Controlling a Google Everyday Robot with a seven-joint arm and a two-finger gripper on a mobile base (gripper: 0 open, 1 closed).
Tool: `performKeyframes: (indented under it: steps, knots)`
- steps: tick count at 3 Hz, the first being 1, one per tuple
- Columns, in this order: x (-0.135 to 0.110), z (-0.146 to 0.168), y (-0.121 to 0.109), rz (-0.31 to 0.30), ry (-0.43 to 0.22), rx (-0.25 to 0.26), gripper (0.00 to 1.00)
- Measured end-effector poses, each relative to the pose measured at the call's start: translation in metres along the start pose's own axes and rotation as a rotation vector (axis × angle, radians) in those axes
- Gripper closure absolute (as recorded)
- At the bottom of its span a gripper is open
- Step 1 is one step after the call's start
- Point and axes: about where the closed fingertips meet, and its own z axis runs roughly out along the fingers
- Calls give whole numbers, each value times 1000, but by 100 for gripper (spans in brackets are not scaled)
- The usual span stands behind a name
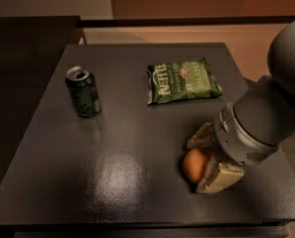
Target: Move orange near green can
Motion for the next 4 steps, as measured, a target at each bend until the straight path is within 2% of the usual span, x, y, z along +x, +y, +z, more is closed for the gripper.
performKeyframes:
  steps: [1,2,3,4]
  knots:
    - [-7,-9,0,4,-11,-1,64]
    - [-27,-20,-8,10,-17,7,88]
    - [-61,-27,-25,17,-26,43,100]
    - [-90,-32,-39,42,-35,78,100]
